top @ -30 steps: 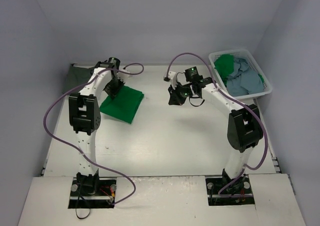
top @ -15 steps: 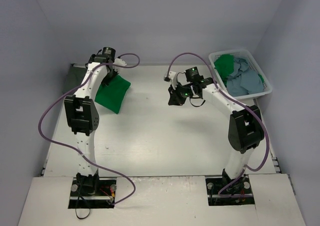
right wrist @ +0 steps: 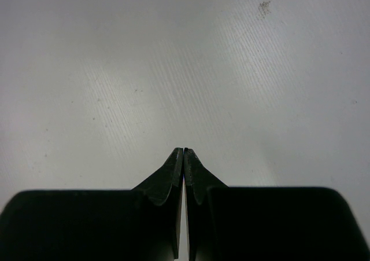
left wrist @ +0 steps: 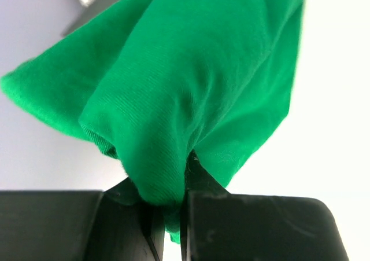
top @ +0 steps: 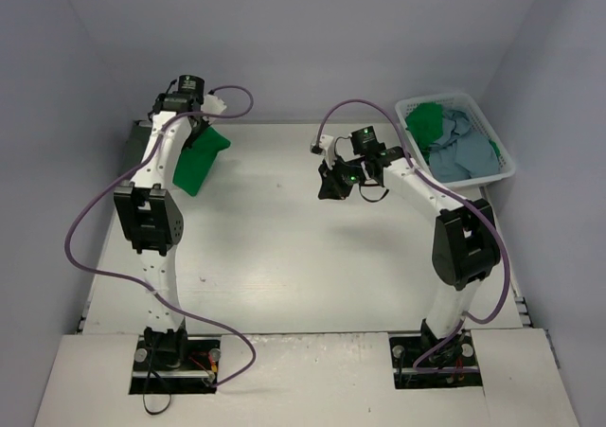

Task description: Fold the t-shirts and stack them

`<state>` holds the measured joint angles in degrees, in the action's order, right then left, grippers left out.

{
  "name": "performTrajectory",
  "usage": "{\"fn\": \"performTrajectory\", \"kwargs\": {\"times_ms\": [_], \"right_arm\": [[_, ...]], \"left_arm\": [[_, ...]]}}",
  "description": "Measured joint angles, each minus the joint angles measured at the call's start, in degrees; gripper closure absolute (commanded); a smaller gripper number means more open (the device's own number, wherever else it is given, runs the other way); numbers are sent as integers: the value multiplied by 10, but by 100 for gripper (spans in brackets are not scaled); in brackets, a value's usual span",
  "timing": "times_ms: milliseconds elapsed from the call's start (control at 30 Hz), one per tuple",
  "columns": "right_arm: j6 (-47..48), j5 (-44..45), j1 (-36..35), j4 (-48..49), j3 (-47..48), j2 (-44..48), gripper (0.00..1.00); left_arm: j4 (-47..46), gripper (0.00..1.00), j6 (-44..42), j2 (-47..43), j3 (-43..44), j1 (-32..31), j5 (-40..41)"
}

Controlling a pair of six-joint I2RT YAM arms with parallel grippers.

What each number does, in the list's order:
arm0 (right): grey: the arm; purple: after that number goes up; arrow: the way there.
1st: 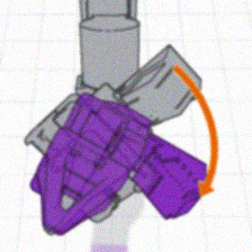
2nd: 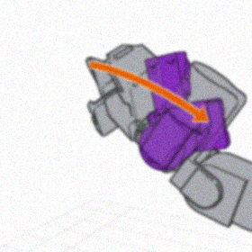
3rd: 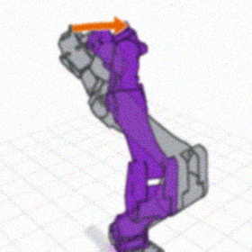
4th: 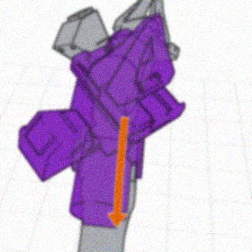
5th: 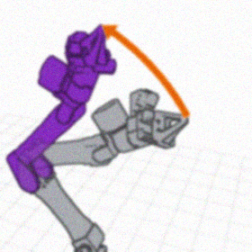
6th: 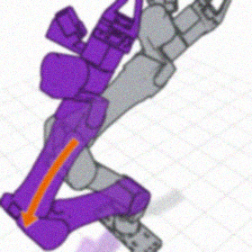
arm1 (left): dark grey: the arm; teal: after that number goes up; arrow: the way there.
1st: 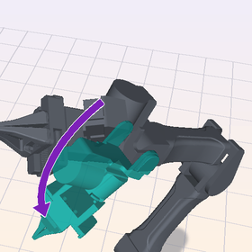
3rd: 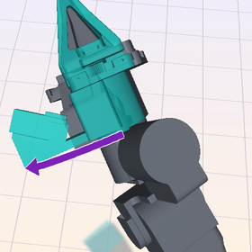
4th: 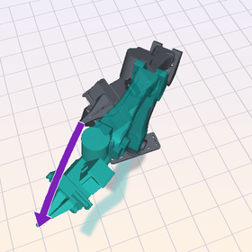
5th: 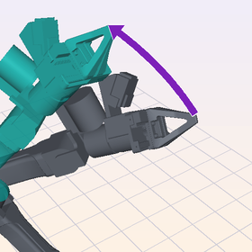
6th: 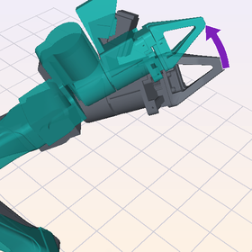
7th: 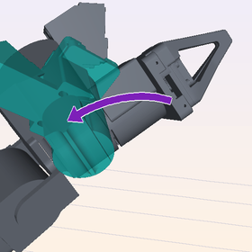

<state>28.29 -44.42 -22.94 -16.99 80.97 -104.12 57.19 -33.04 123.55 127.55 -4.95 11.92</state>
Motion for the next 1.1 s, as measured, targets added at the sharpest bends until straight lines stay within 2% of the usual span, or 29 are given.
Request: {"fn": "performTrajectory", "kwargs": {"times_ms": [233,500,900,1100], "right_arm": [[-2,0,0,0,-1,0,100],[-2,-2,0,0,-7,0,100],[-8,-10,0,0,-7,0,100],[-10,-10,0,0,-7,0,100]], "left_arm": [[0,100,-7,5,56,5,9],[0,100,-20,31,59,15,17],[-14,100,-35,73,99,85,17],[-35,100,-44,74,110,96,23]]}}
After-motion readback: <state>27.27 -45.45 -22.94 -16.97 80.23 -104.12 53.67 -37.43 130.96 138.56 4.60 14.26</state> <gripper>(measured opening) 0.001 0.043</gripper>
